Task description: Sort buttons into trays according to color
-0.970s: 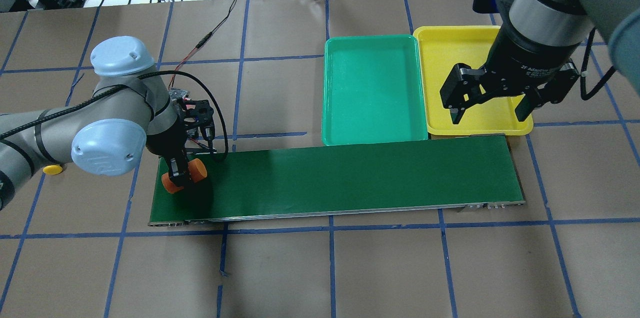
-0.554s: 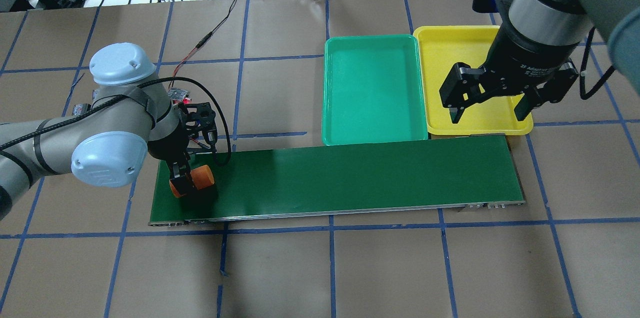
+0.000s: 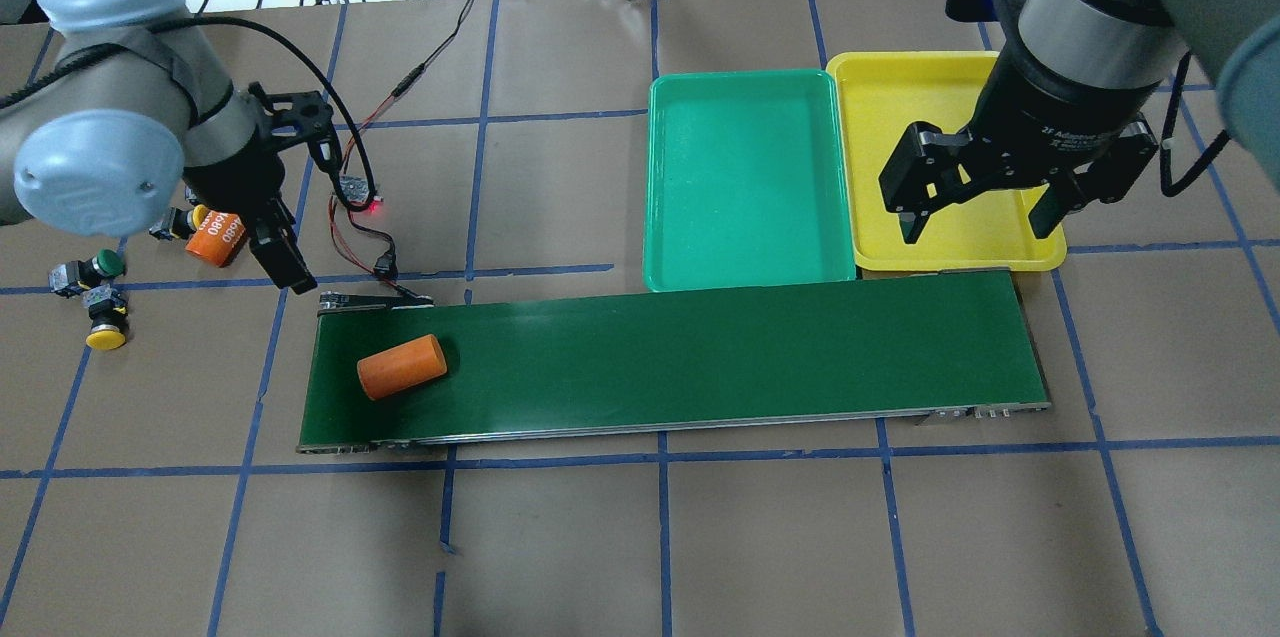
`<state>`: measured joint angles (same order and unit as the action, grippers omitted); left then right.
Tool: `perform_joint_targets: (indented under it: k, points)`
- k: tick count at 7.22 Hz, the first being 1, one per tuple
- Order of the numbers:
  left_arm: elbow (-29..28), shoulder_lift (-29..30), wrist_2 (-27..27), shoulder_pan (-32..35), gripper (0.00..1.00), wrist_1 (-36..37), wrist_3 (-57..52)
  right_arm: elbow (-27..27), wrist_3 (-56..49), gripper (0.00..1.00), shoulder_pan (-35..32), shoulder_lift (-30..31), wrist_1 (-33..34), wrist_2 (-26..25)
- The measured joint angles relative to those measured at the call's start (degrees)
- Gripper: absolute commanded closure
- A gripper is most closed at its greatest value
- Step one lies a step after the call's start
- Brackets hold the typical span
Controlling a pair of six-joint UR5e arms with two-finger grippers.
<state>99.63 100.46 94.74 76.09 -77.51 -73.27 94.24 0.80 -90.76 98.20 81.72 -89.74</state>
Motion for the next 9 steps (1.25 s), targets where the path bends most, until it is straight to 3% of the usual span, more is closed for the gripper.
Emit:
perform_joint_targets:
  k: [2,4,6,9]
  points:
    - [-9.74,9.62,0.47,-4.47,0.00,0.63,4.40,0.05,0.05,0.00,-0.02,-0.02,0.36,0.02]
    - [-15.08,17.72,2.48,-7.17,0.00,3.36,16.69,0.06,0.00,0.00,-0.03,0.00,0.30,0.05]
    - [-15.03,22.27,1.72,-8.74,0.00,6.34,26.82,0.07,-0.05,0.00,-0.02,-0.08,0.30,0.10]
    - [-13.43,23.50,0.11,-10.00,0.00,6.99,29.83,0.06,-0.13,0.00,0.02,-0.01,0.12,-0.05]
